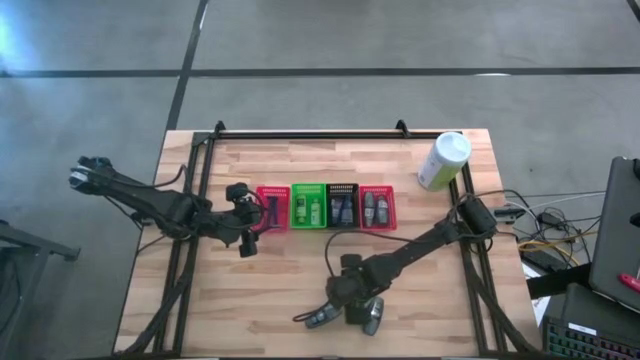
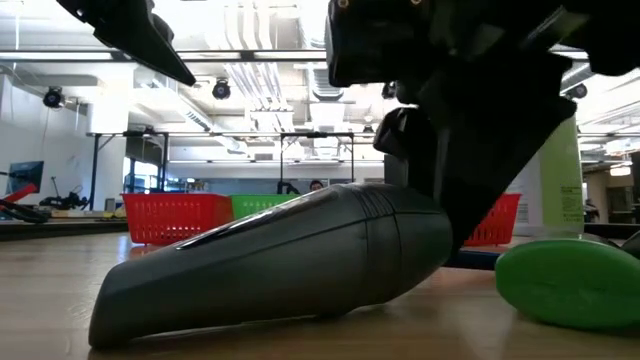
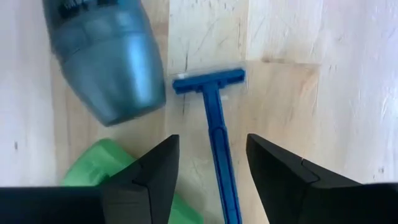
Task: Pick & Place Travel size toiletries
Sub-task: Put the blue razor into the left red bin
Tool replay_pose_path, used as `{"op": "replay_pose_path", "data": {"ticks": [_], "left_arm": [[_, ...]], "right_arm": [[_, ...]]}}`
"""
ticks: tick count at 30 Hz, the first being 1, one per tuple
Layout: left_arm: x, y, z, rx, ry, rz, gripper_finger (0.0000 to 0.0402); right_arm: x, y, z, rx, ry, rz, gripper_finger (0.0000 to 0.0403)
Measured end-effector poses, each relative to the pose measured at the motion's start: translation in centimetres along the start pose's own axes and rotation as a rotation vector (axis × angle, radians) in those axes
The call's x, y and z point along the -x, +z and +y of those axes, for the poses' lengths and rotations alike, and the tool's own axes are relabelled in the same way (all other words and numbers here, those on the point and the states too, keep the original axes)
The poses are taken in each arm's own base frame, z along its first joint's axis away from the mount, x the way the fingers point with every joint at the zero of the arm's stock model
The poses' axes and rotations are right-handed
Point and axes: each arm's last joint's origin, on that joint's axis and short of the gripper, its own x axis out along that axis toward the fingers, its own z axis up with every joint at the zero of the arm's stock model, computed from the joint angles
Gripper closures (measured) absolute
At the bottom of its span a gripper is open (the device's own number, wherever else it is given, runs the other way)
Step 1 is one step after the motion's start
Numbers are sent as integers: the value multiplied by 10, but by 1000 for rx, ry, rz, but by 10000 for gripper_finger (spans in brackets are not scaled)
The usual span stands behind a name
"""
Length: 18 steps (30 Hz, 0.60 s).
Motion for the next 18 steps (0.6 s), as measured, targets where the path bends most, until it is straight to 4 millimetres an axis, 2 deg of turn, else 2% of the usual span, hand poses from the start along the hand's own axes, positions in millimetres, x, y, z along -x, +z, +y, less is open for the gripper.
{"op": "replay_pose_path", "data": {"ticks": [9,18], "left_arm": [[-2,-3,0,-6,2,10,168],[-2,-3,0,-7,2,10,168]], "right_arm": [[-3,-3,-1,3,-4,5,238],[-5,-16,-6,10,-60,108,205]]}}
